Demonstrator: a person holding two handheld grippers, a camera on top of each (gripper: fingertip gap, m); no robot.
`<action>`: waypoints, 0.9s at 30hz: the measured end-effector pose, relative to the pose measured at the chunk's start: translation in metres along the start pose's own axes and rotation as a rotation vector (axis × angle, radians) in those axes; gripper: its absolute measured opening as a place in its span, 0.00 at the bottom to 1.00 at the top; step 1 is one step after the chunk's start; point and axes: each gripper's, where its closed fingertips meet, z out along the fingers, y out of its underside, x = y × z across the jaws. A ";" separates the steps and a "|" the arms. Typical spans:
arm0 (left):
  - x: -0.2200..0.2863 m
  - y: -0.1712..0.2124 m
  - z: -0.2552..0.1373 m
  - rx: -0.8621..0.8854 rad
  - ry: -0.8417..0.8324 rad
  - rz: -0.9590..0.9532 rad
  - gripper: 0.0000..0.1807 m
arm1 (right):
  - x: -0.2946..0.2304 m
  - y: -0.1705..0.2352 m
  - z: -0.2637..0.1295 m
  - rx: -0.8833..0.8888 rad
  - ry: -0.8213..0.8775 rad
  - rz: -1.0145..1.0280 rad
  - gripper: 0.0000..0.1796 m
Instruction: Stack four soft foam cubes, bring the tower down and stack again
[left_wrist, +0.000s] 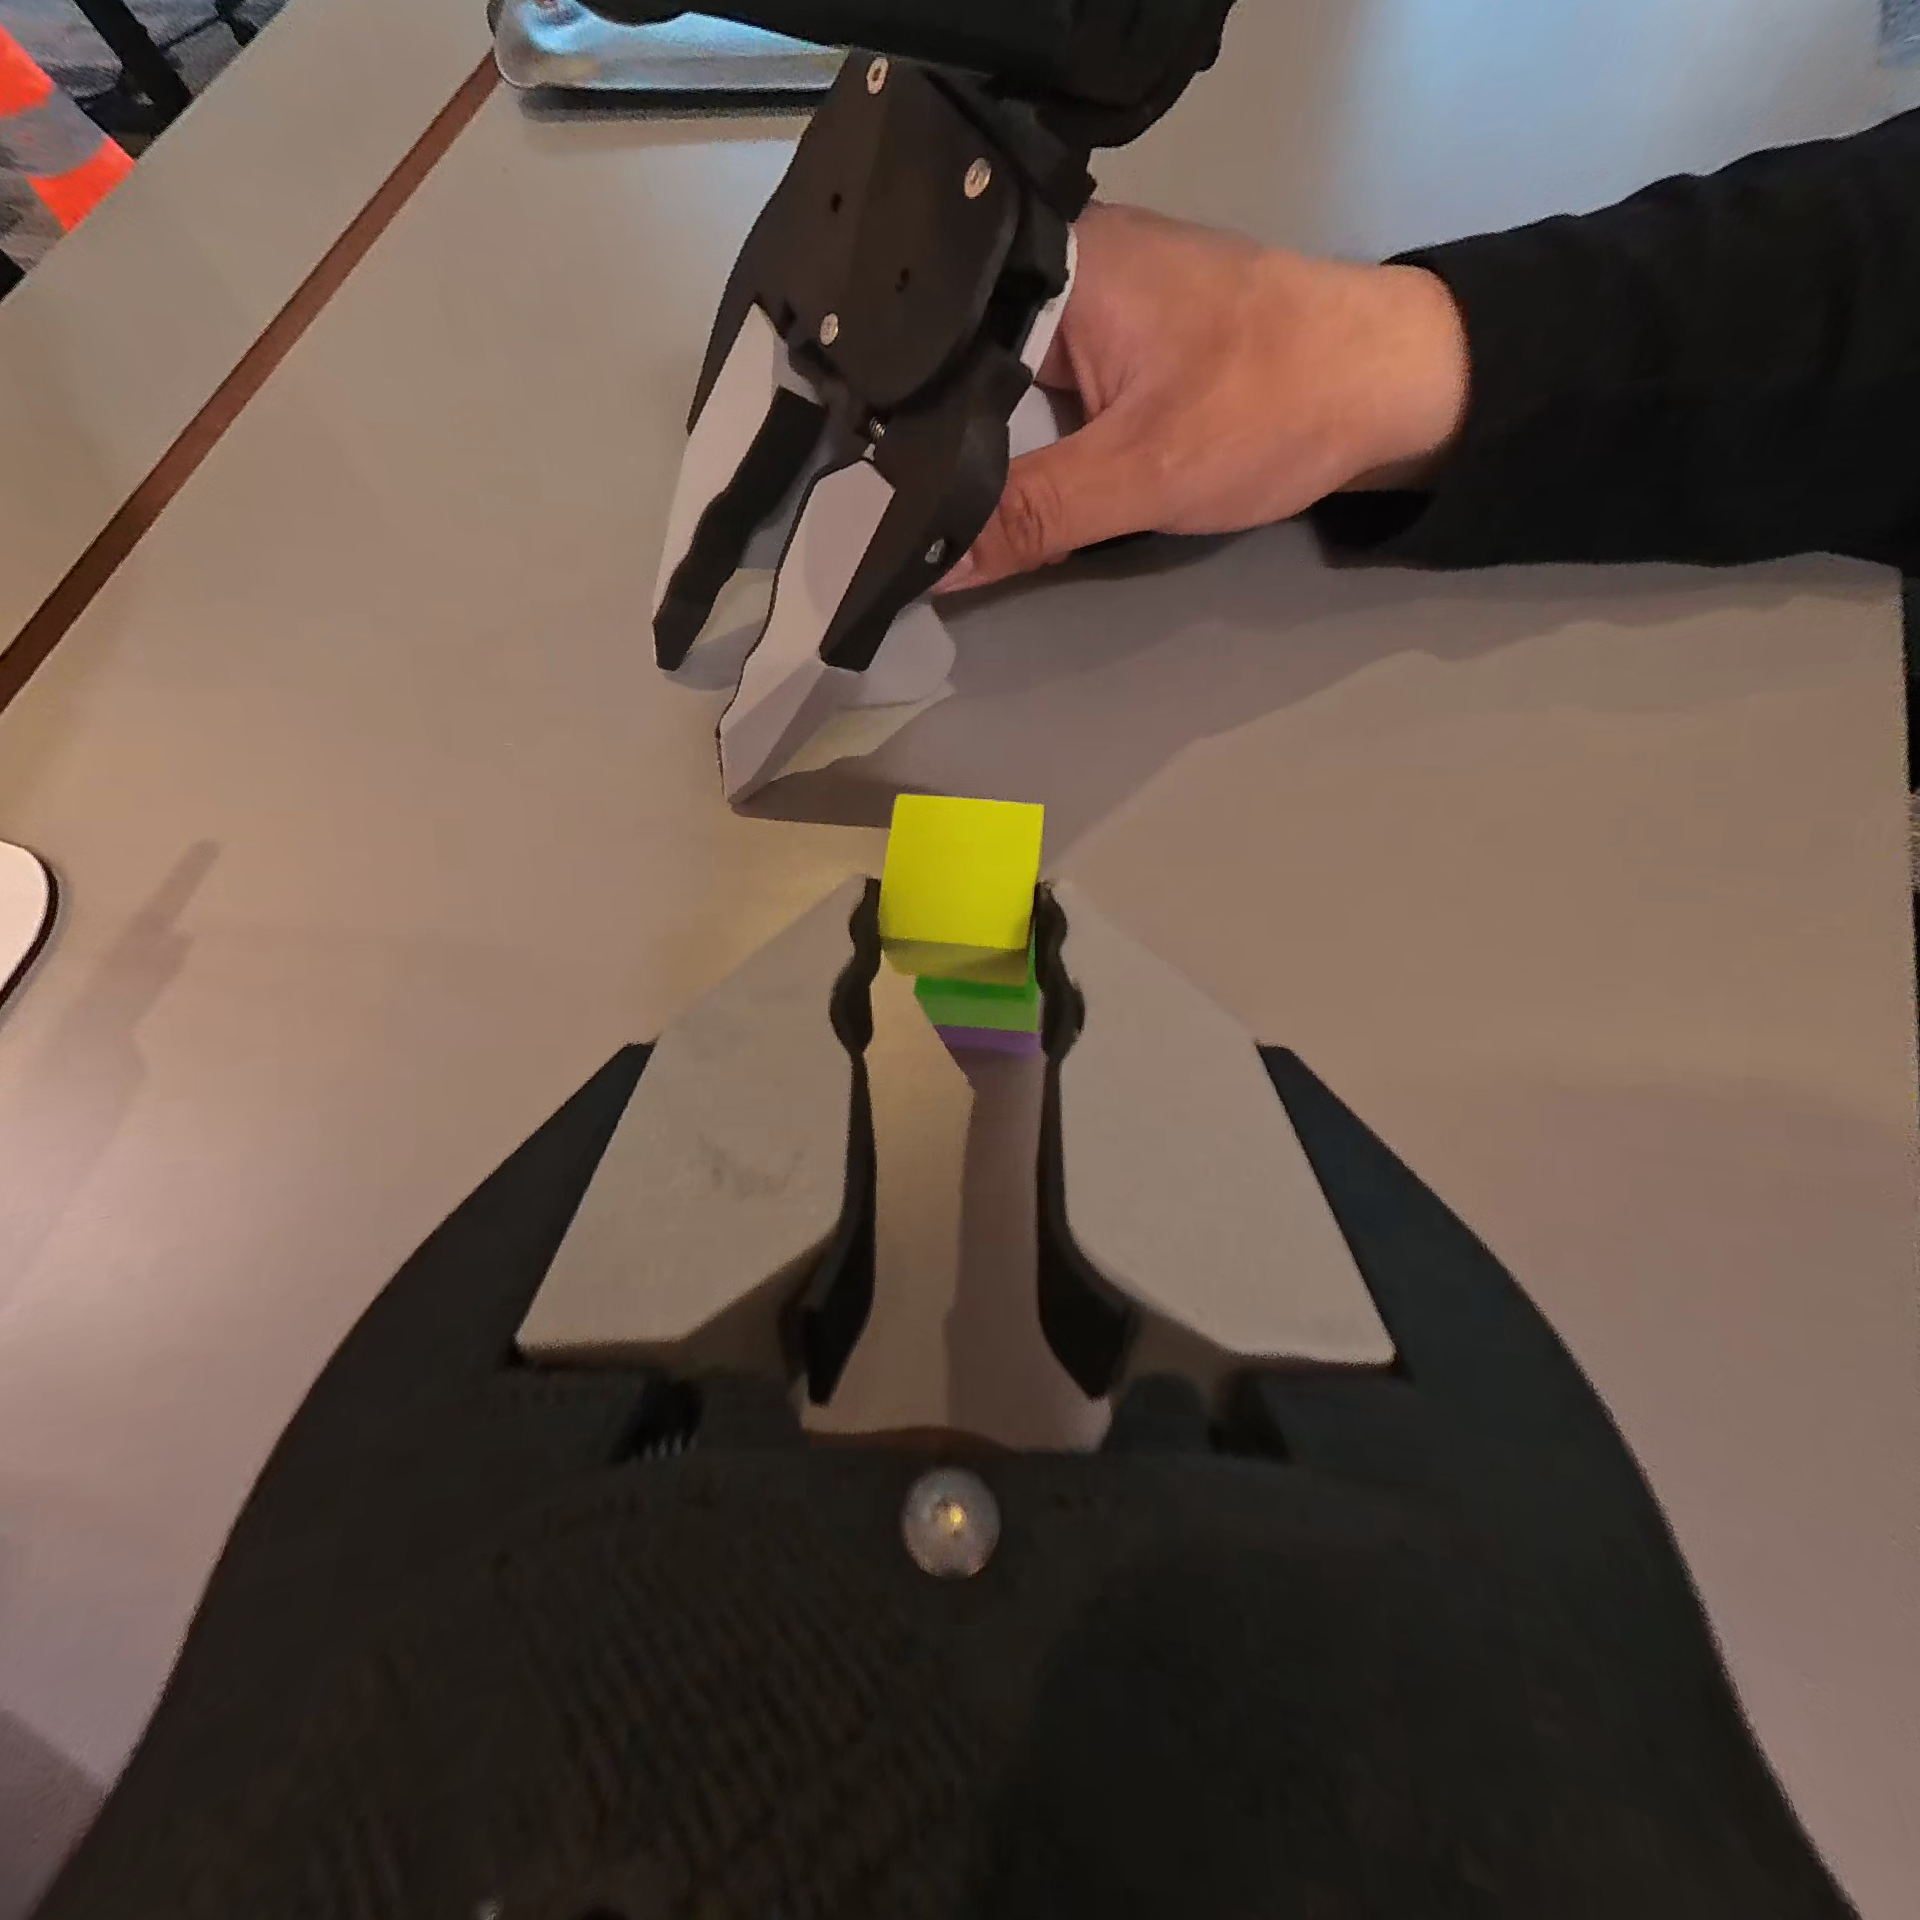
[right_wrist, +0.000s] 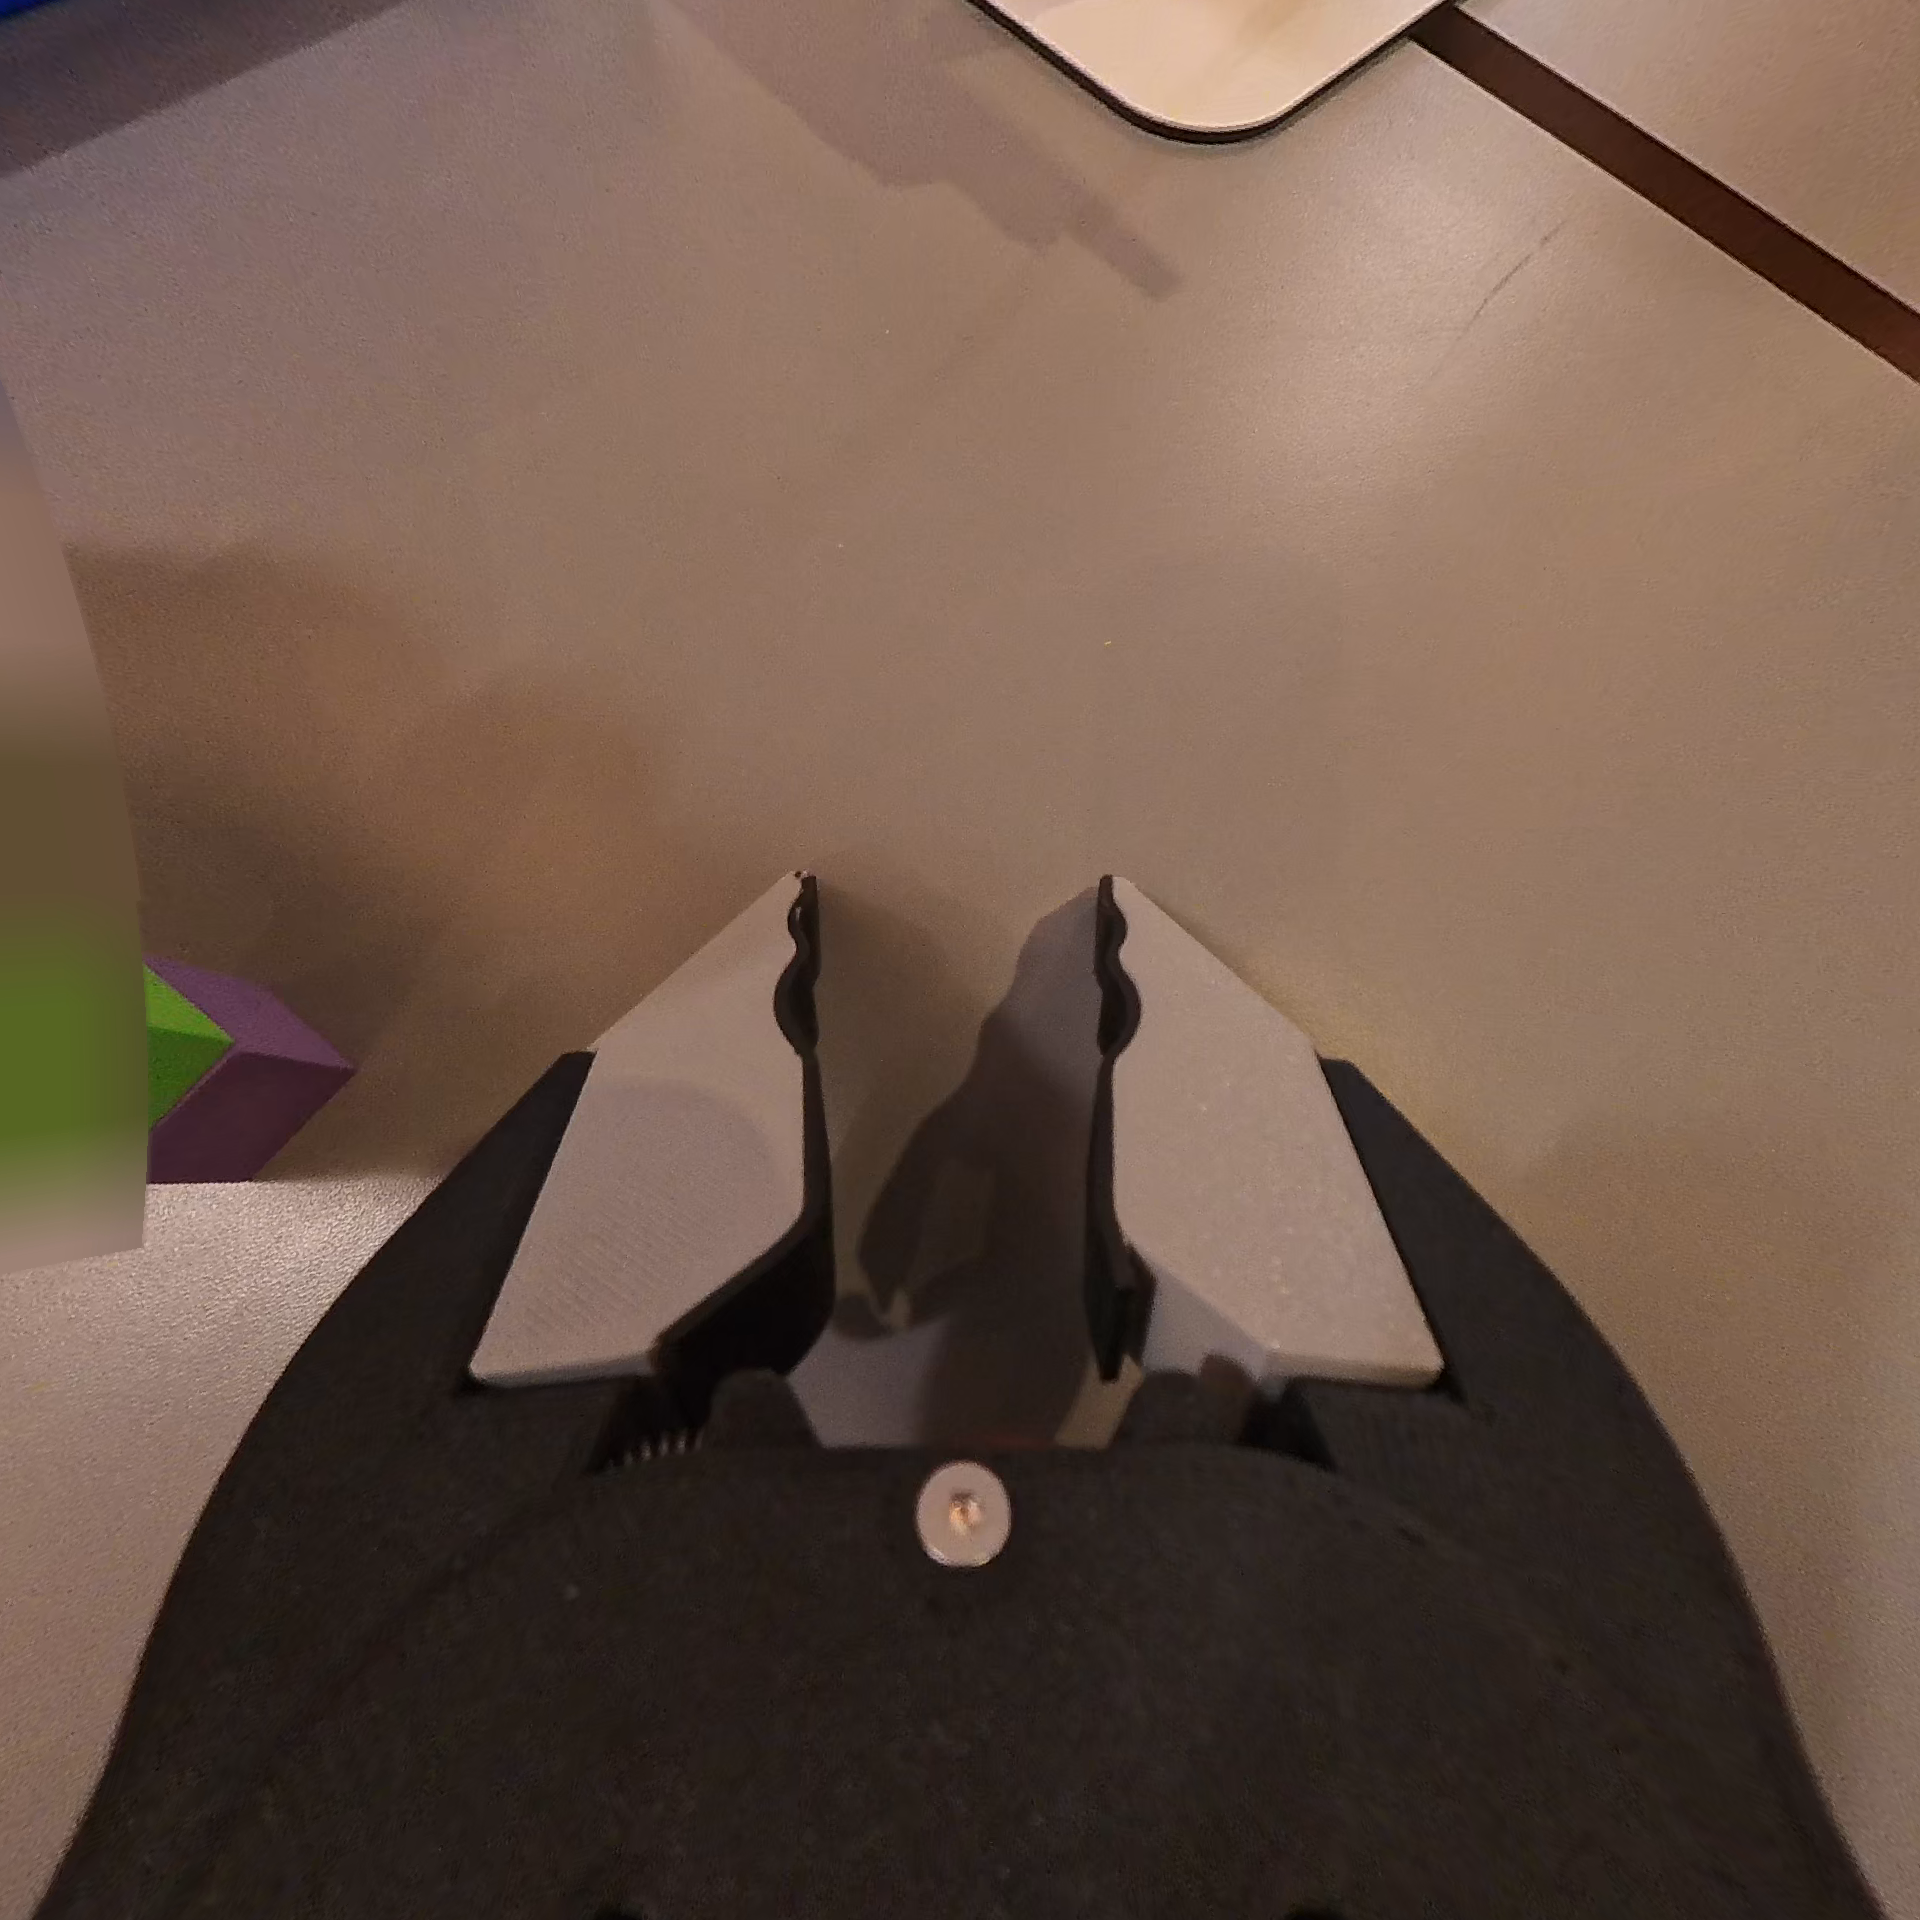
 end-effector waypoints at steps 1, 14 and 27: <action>0.000 0.000 0.000 -0.003 -0.002 -0.002 0.15 | 0.000 0.000 0.000 0.000 0.000 -0.001 0.29; 0.004 0.009 0.005 -0.054 0.001 -0.008 0.15 | 0.000 0.000 0.000 0.000 0.000 -0.001 0.28; 0.000 0.017 0.010 -0.088 -0.023 -0.014 0.21 | 0.000 0.000 0.001 0.000 -0.001 -0.002 0.28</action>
